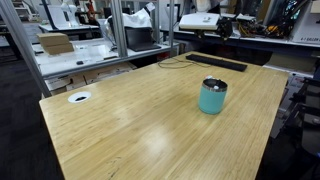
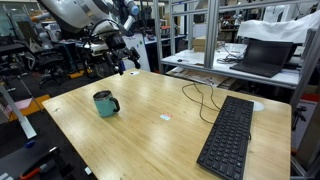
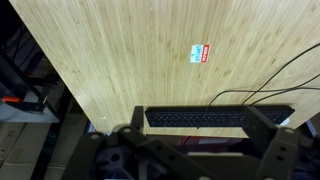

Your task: Put the black marker inside the thermos

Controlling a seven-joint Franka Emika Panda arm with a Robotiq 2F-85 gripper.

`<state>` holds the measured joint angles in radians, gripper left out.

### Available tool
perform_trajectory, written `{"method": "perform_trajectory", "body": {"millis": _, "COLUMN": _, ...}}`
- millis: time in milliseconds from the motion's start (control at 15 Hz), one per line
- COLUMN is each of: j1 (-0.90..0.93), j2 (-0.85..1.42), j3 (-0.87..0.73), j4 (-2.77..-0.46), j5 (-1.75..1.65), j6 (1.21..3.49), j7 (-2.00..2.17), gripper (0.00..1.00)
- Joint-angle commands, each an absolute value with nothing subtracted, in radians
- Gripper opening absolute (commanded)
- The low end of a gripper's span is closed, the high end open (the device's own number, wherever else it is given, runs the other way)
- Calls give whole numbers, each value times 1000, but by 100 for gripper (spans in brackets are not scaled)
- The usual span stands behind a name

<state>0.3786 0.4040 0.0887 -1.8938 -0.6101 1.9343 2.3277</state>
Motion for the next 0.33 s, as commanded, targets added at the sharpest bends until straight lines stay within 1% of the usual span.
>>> {"method": "perform_trajectory", "body": {"millis": 0, "j1": 315, "j2": 313, "j3": 101, "j4": -2014, "j5": -569, "j6": 2069, "j7": 2286, "gripper": 100}}
{"method": "perform_trajectory", "body": {"millis": 267, "j1": 260, "j2": 252, "j3": 90, "j4": -2107, "j5": -528, "j6": 2182, "j7": 2216, "gripper": 100}}
